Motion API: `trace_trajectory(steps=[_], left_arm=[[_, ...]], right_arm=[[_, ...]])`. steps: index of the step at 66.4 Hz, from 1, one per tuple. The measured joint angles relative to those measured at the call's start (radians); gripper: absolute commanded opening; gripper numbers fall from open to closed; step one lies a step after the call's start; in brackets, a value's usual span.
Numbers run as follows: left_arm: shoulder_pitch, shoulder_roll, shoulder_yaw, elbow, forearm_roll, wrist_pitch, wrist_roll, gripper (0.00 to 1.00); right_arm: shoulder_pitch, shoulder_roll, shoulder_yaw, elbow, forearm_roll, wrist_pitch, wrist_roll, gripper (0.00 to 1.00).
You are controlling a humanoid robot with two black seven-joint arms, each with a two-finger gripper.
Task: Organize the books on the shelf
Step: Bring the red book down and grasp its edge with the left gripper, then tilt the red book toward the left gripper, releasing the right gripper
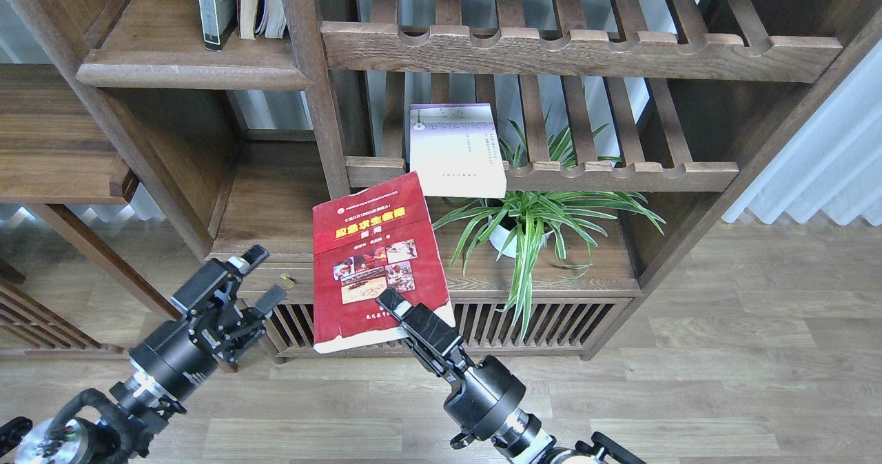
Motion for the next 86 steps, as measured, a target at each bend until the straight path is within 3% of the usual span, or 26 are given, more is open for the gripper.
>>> trace_trajectory(steps=[30,40,42,44,51,73,86], left_arm=[[-0.007,-0.090,0.112,0.004,0.001,0.000,-0.012,0.98],[-0.006,-0.128,0.122,0.006,0.001,0.000,-0.017,0.87],[-0.006,-0.132,0.124,0.007,0.001,0.000,-0.018,0.83],[-0.006,-0.139,0.124,0.008,0.001,0.000,-0.018,0.73],[-0.005,-0.155,0.121,0.009,0.001,0.000,-0.020,0.69],[-0.004,-0.148,0.027,0.012,0.007,0.000,-0.019,0.91],[0.023,-0.113,-0.023,0.010,0.007,0.000,-0.032,0.93]], right_arm=[[-0.007,0.000,-0.043,-0.001,-0.005,0.002,0.001,0.02],[-0.010,0.000,-0.057,-0.002,-0.009,0.001,0.001,0.03],[-0.010,0.000,-0.058,-0.002,-0.009,0.001,0.001,0.03],[-0.010,0.000,-0.058,-0.002,-0.010,0.001,0.001,0.03],[-0.015,0.000,-0.060,-0.002,-0.010,0.001,0.001,0.03],[-0.025,0.001,-0.060,-0.002,-0.015,-0.002,-0.004,0.03],[-0.029,0.000,-0.051,-0.004,-0.012,0.000,0.000,0.03]])
